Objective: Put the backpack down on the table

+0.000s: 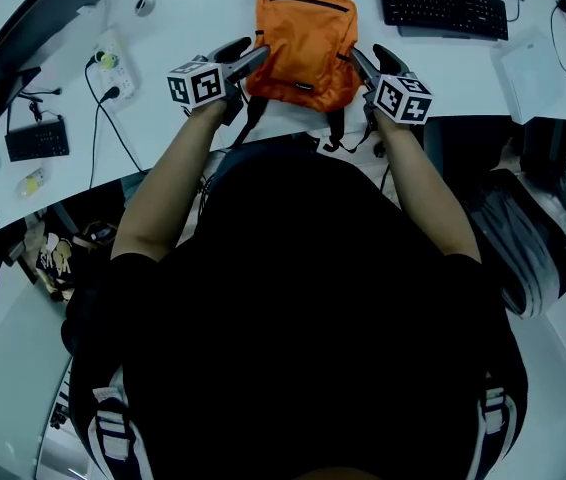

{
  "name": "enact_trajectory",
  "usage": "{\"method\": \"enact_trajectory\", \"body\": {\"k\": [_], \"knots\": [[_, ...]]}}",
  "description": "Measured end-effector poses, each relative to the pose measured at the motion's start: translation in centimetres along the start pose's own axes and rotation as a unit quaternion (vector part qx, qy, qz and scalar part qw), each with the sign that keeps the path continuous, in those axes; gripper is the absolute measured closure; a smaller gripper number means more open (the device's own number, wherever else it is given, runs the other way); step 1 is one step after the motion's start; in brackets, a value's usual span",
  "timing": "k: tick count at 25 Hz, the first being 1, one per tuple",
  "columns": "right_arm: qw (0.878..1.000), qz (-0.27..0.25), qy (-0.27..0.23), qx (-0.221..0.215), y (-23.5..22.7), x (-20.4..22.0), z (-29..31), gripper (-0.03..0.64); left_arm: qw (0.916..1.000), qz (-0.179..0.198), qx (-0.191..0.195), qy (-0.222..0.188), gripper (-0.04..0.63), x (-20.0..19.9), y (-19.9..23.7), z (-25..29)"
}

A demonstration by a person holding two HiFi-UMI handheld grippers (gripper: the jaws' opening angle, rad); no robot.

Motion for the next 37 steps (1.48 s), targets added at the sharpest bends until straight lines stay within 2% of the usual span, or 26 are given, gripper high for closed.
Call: {"method": "enact_trajectory", "body": {"k": [4, 8, 13, 19, 32, 37], "knots": [[1.000, -0.021, -0.013, -0.004, 0.9, -0.3, -1.1, 0.403, 0.9998, 0.019, -0.003, -0.009, 0.339, -0.3, -1.2, -0.4], [0.999, -0.035, -0.026, -0.003, 1.7, -0.6, -2.1, 0.491, 0.9979, 0.065, 0.006, -0.005, 0.343, -0.4, -3.2, -0.4], [0.998, -0.044, -0.032, -0.022, 2.8, -0.7, -3.1, 0.553, 0.9953, 0.095, 0.014, -0.005, 0.383, -0.3, -5.5, -0.5], [0.996, -0.063, -0.041, -0.045, 4.2, -1.1, -4.5, 0.569, 0.9885, 0.149, 0.021, 0.013, 0.434, 0.3, -8.2, -0.8], [0.993, -0.081, -0.042, -0.074, 5.5, -0.4, -6.5, 0.583, 0.9860, 0.166, 0.009, -0.009, 0.497, 2.1, -11.0, -2.4], [0.993, -0.087, -0.033, -0.079, 6.1, 0.6, -6.9, 0.584, 0.9792, 0.203, -0.009, 0.000, 0.512, 3.5, -11.3, -3.6]]}}
Point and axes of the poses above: the fingertips, and each gripper's own axes: z forward along the fingers, y to its left, x out of its underside, the point moved 9 cm from there along -z, backward along the fingers, and after that the axes turned 2 degrees about x, right-handed, at the moved point
